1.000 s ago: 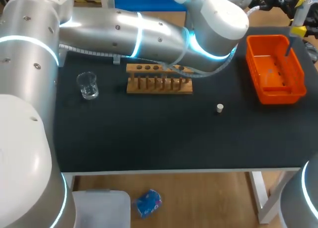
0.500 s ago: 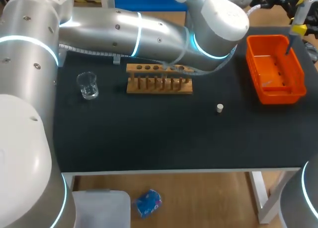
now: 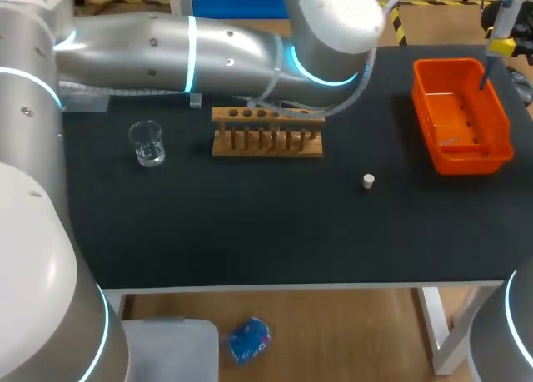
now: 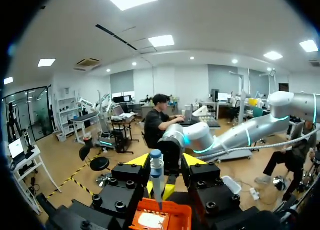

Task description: Invert the test tube, pick up the pipette, mount the tip to pipette, aspirate from beaker and dispense into the tube, eject the tip, return the pipette, and cap with the stopper.

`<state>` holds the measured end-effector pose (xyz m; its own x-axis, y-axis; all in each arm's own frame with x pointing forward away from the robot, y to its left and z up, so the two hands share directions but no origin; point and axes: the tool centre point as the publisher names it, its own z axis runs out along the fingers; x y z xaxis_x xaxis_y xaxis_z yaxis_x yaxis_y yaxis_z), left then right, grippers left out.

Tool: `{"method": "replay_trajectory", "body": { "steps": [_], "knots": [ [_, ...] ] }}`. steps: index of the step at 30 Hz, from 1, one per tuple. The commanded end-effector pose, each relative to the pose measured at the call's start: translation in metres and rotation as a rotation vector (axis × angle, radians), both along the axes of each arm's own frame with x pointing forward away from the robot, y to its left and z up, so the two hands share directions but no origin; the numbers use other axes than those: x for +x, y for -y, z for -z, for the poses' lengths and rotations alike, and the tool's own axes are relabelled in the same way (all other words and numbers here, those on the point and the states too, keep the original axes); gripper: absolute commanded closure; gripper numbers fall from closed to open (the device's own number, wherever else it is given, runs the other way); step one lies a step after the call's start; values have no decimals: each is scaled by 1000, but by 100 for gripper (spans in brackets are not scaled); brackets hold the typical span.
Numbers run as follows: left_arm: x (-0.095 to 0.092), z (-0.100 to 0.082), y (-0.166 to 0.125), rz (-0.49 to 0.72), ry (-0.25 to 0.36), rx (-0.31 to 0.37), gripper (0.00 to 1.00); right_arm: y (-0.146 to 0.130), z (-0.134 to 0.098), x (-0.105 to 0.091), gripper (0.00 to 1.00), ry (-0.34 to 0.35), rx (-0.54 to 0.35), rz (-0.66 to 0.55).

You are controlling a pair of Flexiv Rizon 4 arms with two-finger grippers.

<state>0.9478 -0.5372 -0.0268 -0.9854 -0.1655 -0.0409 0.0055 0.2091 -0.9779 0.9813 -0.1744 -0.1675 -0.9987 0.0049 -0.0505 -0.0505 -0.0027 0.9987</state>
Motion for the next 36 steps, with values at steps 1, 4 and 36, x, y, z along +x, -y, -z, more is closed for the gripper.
{"method": "replay_trajectory", "body": {
  "steps": [1,4,36],
  "knots": [
    [-22,1,-54,68,79,-614,0,1,0,1,100,0,-2,-6],
    [-38,6,-69,84,46,-607,0,1,0,1,100,0,-2,-6],
    [-139,41,-163,-68,39,-544,0,1,0,1,100,0,-2,-6]
  ]
}}
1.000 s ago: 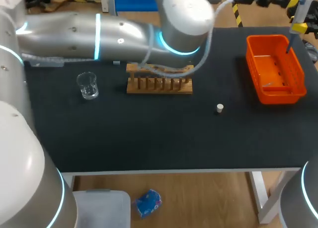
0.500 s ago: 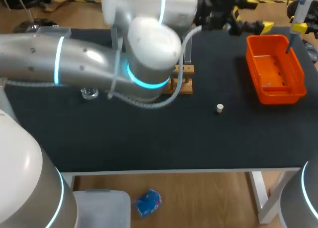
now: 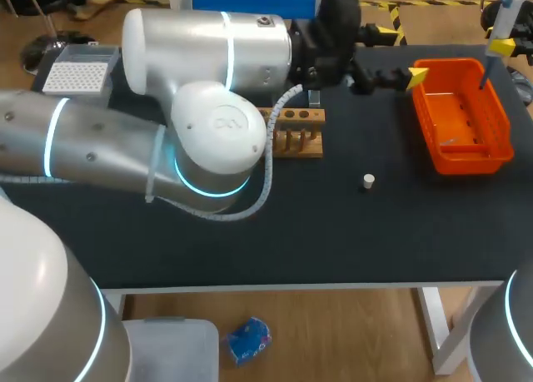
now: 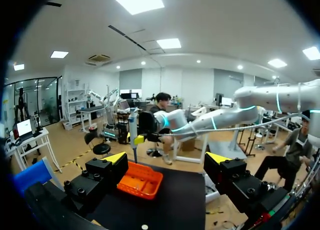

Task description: Invert the test tube, pick up the pipette, mount the tip to pipette, aspirate from beaker and dispense into the tube, eject the tip, return the pipette, and cap with the stopper.

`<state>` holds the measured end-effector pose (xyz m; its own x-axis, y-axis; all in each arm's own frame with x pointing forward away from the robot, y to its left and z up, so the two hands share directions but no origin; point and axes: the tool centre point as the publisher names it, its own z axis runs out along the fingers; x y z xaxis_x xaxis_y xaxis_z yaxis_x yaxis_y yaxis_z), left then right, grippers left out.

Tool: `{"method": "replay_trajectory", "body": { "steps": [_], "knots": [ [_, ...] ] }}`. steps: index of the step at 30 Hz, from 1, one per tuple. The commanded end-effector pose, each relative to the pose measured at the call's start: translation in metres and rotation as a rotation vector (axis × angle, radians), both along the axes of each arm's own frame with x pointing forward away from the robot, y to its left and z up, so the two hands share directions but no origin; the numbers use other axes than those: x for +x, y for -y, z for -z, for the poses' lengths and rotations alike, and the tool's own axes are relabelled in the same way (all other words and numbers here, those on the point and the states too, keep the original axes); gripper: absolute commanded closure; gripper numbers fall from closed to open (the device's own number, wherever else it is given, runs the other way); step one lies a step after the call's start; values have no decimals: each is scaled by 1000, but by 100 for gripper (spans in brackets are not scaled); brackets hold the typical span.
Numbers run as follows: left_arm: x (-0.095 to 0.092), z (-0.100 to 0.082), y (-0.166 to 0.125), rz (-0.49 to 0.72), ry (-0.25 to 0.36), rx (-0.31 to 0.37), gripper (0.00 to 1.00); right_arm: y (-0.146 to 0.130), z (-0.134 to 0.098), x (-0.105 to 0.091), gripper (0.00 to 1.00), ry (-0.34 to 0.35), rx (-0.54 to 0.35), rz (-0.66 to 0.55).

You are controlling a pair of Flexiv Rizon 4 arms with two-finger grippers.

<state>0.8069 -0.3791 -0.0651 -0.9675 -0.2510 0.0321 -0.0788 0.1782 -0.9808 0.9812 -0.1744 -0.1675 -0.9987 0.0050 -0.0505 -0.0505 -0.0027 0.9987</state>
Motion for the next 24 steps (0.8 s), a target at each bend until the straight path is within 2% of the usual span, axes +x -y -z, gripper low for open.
{"method": "replay_trajectory", "body": {
  "steps": [1,8,10,12,16,24],
  "knots": [
    [2,3,-5,-2,129,-511,0,1,0,2,100,0,-2,-6],
    [4,3,-8,10,143,-508,0,1,0,2,100,0,-2,-6],
    [1,8,-21,76,136,-529,0,1,0,2,100,0,-2,-6],
    [-1,12,-36,68,144,-527,0,1,0,2,100,0,-2,-6],
    [-3,16,-67,18,171,-541,0,-18,-1,-11,100,21,16,6],
    [-8,26,-126,-63,174,-565,0,-63,0,-39,100,44,33,21]
  ]
}}
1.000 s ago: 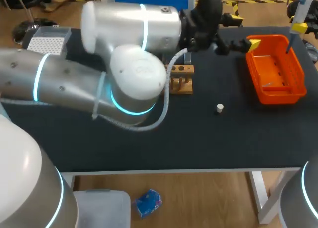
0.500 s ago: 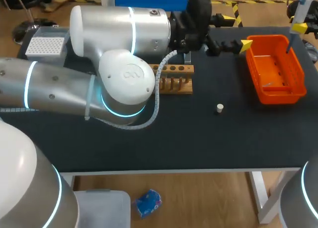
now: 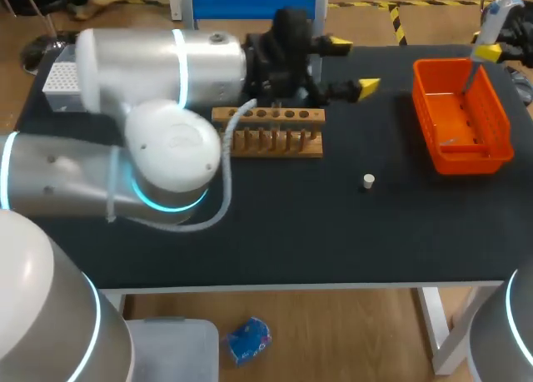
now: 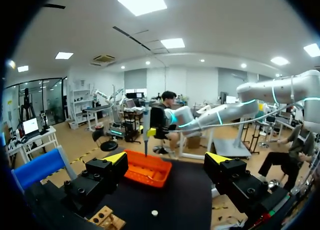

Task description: Invert the test tube, pick up the pipette, mount the tip to pipette, aspirate from beaker and dispense into the tube, eject the tip, return the pipette, and cap with the stopper.

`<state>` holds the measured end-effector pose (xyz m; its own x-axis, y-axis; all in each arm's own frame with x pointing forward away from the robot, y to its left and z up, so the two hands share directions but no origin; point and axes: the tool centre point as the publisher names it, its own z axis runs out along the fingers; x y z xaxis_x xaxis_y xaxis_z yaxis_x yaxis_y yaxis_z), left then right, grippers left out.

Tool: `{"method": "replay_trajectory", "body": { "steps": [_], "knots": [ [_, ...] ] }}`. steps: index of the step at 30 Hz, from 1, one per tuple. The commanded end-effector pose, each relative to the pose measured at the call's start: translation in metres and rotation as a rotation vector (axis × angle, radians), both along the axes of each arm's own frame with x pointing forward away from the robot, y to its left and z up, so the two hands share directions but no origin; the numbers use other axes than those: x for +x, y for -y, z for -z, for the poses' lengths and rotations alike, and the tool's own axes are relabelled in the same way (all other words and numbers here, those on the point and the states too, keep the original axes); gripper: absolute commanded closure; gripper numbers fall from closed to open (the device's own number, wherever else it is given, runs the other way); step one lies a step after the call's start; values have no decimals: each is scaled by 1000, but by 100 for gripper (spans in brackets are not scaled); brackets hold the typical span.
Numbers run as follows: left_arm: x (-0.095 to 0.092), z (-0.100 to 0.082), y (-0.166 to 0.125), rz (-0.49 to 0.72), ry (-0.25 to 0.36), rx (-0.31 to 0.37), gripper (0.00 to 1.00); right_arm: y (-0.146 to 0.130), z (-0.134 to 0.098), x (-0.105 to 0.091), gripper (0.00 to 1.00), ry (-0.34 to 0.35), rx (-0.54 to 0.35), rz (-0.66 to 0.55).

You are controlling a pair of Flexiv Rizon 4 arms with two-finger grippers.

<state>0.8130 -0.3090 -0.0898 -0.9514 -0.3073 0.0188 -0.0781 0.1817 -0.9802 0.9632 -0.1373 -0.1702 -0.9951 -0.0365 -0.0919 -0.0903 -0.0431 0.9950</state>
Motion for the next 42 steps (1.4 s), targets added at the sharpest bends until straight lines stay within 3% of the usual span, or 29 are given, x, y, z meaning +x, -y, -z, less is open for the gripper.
{"method": "replay_trajectory", "body": {
  "steps": [1,15,33,42],
  "knots": [
    [-14,4,-62,-6,184,-568,0,-32,-2,-25,100,3,8,68],
    [-4,29,-84,37,187,-569,0,-105,3,-77,100,15,-29,-12],
    [-4,30,-84,34,195,-553,0,-105,3,-77,100,15,-29,-12],
    [-3,36,-85,27,217,-446,0,-153,28,-93,100,12,-5,-58]
  ]
}}
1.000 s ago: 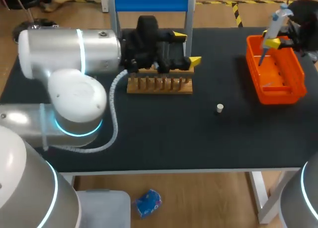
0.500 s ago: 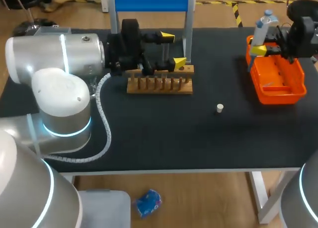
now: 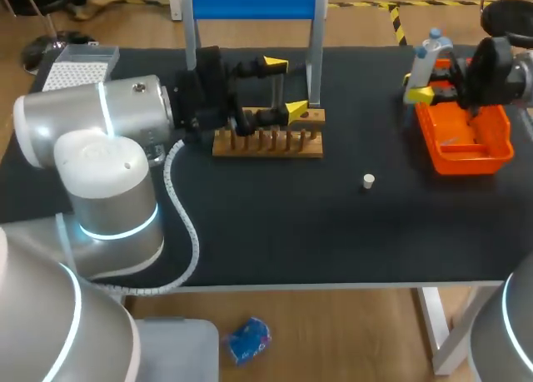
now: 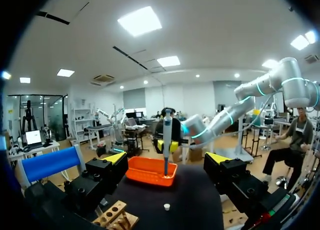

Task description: Invert the test tube, pick up the pipette, mount the tip to pipette, aspirate from beaker and dispense into the tube, eject the tip, return the pipette, and cap with the stopper.

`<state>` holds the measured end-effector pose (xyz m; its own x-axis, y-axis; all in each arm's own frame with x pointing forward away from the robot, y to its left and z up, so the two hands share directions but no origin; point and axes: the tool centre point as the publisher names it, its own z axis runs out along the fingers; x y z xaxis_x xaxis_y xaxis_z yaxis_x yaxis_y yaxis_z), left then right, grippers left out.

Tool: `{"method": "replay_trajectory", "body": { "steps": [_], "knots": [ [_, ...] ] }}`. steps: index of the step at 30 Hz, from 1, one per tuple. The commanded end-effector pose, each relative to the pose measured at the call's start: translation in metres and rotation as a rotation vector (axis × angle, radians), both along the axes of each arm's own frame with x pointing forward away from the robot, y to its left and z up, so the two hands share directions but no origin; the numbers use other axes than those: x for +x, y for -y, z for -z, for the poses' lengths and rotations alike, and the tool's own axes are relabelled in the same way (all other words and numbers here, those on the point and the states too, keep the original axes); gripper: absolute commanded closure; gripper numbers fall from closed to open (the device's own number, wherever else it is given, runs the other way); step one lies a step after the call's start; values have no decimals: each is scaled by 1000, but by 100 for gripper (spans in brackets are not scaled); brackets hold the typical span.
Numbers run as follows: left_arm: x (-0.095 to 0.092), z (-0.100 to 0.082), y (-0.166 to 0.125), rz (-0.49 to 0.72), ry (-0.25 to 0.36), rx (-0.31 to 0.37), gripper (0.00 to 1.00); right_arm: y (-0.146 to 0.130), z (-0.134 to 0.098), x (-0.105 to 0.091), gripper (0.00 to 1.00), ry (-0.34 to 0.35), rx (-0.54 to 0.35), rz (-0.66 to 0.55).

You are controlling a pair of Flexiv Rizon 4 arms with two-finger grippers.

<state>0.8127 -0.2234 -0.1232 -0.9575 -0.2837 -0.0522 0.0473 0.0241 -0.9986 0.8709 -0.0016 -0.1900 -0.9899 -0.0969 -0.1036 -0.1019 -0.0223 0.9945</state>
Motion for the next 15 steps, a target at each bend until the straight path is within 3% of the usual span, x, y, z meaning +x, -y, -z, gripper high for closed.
{"method": "replay_trajectory", "body": {
  "steps": [1,10,15],
  "knots": [
    [-2,3,0,10,91,-273,0,-24,10,-2,100,-3,16,-7],
    [2,8,-3,17,77,-178,0,-76,19,-23,100,-18,-8,-49],
    [3,12,-6,0,76,-119,0,-94,13,-34,100,-6,-11,-81]
  ]
}}
